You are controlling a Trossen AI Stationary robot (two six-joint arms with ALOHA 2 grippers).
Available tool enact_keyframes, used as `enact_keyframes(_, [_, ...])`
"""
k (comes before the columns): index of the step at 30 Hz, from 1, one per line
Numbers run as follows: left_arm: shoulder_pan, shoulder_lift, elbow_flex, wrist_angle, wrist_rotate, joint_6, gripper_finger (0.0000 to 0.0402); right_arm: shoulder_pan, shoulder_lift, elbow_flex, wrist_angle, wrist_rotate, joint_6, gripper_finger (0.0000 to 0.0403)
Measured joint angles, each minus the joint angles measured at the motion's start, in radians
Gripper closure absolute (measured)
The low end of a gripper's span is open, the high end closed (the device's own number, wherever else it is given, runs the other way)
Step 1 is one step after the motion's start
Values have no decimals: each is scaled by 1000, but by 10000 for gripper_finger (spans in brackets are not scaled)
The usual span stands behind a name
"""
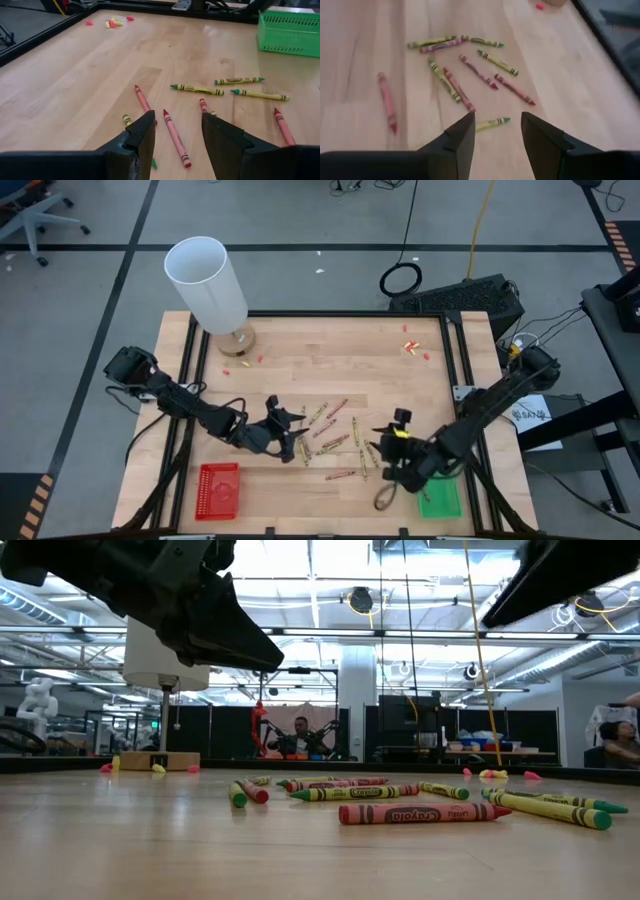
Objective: Sort crayons
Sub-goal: Put the green crayon into the red bin
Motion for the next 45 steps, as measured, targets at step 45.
enact_keyframes(45, [53, 0, 0, -23, 19, -1, 242, -243, 377, -112, 366, -116, 354, 239])
